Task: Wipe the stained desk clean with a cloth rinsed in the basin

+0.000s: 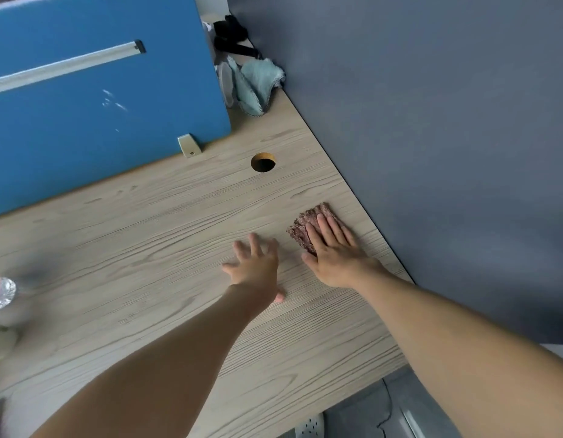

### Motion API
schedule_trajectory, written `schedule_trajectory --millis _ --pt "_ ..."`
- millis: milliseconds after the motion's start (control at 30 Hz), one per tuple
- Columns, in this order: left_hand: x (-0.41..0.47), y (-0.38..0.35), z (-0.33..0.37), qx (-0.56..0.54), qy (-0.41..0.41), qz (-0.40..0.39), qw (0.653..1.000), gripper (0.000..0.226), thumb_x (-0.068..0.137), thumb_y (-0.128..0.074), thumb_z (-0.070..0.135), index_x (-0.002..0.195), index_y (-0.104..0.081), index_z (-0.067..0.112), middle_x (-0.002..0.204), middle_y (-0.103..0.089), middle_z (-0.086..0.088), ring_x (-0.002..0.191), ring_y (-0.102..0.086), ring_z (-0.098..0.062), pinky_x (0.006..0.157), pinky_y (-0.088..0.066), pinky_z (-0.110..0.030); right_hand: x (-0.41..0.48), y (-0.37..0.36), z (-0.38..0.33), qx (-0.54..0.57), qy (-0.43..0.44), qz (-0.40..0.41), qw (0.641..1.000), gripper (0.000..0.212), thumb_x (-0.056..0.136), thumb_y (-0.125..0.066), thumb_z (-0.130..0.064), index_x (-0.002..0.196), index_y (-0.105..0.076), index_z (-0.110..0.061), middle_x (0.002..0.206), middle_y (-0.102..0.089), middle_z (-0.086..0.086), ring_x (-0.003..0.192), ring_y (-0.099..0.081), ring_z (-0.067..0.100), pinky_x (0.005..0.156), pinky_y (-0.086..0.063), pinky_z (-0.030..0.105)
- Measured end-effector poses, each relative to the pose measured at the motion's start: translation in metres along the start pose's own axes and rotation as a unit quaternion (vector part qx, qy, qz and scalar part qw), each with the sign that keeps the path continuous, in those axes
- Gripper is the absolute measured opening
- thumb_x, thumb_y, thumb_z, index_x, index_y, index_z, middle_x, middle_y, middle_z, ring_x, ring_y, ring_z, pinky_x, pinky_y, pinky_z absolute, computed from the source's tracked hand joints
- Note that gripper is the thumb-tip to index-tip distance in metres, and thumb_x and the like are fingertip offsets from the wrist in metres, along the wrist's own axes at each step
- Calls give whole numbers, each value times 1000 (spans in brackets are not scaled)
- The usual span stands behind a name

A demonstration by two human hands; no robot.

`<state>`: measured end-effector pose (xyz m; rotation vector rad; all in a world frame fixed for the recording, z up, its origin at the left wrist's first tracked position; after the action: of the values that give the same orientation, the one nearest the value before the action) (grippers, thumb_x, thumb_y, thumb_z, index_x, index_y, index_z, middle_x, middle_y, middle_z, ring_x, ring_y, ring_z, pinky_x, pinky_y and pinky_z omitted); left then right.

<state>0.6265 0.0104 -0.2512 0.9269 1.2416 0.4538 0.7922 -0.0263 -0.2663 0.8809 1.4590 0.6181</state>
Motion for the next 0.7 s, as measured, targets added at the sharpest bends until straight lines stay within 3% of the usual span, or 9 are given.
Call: schedule_trajectory --millis 300,433,500,700 --pt "-4 -1 4 29 16 1 999 115 74 -85 39 155 -3 25 162 7 -18 147 0 -48 106 -35 -68 -68 -37 40 16 -33 -10 999 67 104 -9 -54 153 26 -24 157 38 3 145 35 18 122 15 41" --pt "-15 -7 27 55 -3 17 998 83 90 -69 18 153 -17 6 155 -13 -27 142 -20 -47 107 -42 -53 -97 -50 54 37 -48 -17 998 65 106 -12 -48 156 22 -24 159 36 2 146 33 16 122 14 39" --pt "-23 -13 43 40 -45 28 998 71 91 -61 10 151 -23 6 149 -21 -23 139 -25 -42 108 -40 -51 -108 -57 59 45 -52 -13 998 63 107 -13 -44 156 21 -25 159 35 2 147 32 16 123 13 39" --pt "-49 -40 93 12 -125 17 992 77 85 -51 6 155 -21 19 159 -10 -15 146 -6 -48 114 -29 -58 -137 -78 72 59 -61 0 996 63 107 -17 -41 156 19 -27 159 35 0 147 31 15 122 14 36"
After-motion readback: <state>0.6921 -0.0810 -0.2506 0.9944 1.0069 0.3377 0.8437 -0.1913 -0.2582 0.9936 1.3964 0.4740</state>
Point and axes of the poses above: each hand's wrist, its own x-axis towards the middle knuckle, its own y-axis out of the back of the hand, z = x × y, the point moved 1 cm from there along x, towards the middle knuckle
